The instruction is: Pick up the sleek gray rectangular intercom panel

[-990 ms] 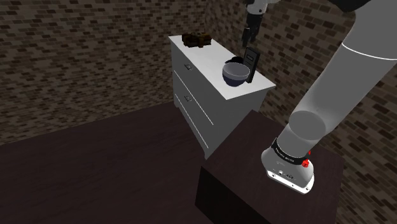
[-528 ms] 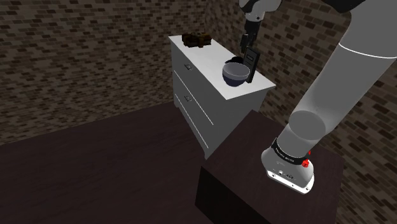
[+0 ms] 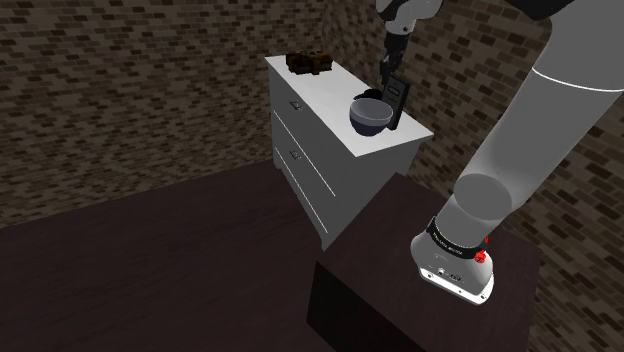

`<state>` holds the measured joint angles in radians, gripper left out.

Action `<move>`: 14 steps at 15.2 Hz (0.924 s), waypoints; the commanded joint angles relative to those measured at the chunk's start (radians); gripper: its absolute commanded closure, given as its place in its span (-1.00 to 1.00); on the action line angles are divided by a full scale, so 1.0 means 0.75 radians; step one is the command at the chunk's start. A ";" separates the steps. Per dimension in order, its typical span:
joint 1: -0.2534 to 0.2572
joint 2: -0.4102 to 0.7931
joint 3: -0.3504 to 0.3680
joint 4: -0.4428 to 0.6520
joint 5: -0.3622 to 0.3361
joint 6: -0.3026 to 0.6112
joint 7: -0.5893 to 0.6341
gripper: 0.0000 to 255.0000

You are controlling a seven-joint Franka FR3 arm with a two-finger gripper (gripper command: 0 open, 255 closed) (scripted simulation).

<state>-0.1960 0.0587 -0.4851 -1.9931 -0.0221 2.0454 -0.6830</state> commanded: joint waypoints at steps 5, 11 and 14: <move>0.001 -0.016 0.000 0.035 -0.008 -0.051 0.003 1.00; 0.004 -0.043 0.001 0.115 -0.020 -0.155 0.009 1.00; 0.005 -0.052 0.002 0.159 -0.024 -0.208 0.010 1.00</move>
<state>-0.1927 0.0226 -0.4840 -1.8828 -0.0390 1.9017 -0.6764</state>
